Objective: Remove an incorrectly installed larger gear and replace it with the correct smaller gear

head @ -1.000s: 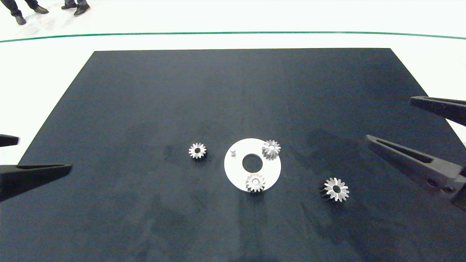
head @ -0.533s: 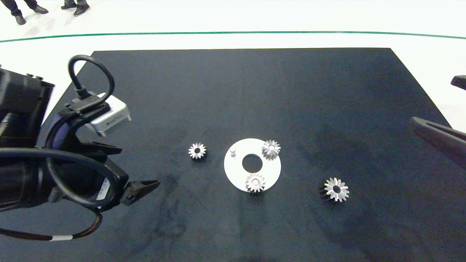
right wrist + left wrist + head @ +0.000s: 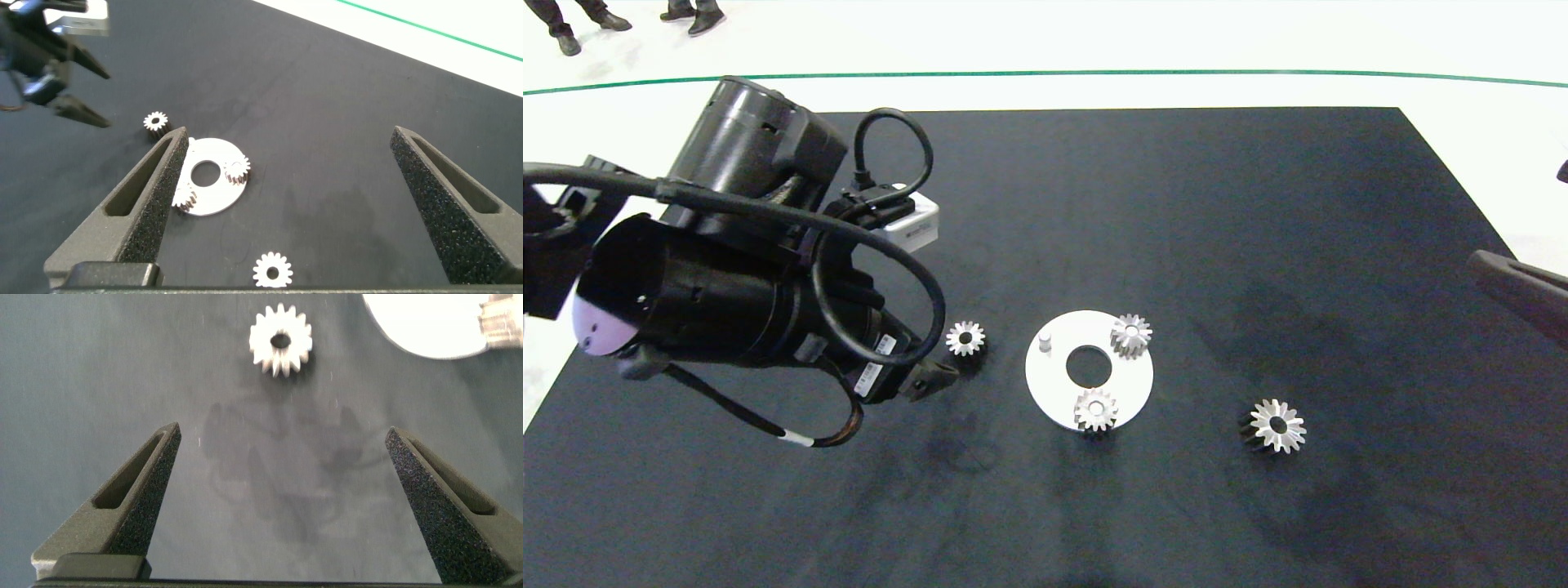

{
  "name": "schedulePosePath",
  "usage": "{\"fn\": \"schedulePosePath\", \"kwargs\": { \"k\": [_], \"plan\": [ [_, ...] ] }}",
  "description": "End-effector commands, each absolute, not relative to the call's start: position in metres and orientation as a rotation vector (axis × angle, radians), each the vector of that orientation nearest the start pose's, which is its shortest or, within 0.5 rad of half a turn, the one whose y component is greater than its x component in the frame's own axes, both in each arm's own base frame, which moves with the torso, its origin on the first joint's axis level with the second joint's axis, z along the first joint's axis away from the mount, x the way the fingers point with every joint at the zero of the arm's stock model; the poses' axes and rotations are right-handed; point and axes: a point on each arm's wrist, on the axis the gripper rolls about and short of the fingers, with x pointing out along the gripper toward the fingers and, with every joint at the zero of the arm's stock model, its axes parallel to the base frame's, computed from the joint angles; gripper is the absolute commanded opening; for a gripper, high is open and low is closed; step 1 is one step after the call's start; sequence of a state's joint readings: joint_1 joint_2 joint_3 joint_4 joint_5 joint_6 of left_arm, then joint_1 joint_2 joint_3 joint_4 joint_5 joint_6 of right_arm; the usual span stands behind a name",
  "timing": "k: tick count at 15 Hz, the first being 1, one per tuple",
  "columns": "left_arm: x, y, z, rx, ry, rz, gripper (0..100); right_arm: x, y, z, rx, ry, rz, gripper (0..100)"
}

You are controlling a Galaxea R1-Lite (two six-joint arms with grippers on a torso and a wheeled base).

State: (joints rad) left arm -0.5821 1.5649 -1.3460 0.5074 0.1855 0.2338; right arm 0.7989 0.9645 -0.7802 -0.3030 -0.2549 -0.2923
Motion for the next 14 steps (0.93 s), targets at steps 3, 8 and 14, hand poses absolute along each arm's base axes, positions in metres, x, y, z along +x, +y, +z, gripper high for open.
{"fn": "schedulePosePath", "kwargs": {
  "k": [3, 8, 14],
  "plan": [
    [0.244, -0.184, 0.249, 0.556, 0.676, -0.518, 100, 0.086, 0.08, 0.3, -0.228, -0.18, 0.526, 100],
    [0.257, -0.182, 0.249, 0.592, 0.664, -0.499, 100, 0.086, 0.081, 0.299, -0.231, -0.176, 0.528, 100],
    [0.272, -0.177, 0.242, 0.588, 0.675, -0.467, 98, 0.087, 0.081, 0.299, -0.232, -0.175, 0.528, 100]
  ]
}}
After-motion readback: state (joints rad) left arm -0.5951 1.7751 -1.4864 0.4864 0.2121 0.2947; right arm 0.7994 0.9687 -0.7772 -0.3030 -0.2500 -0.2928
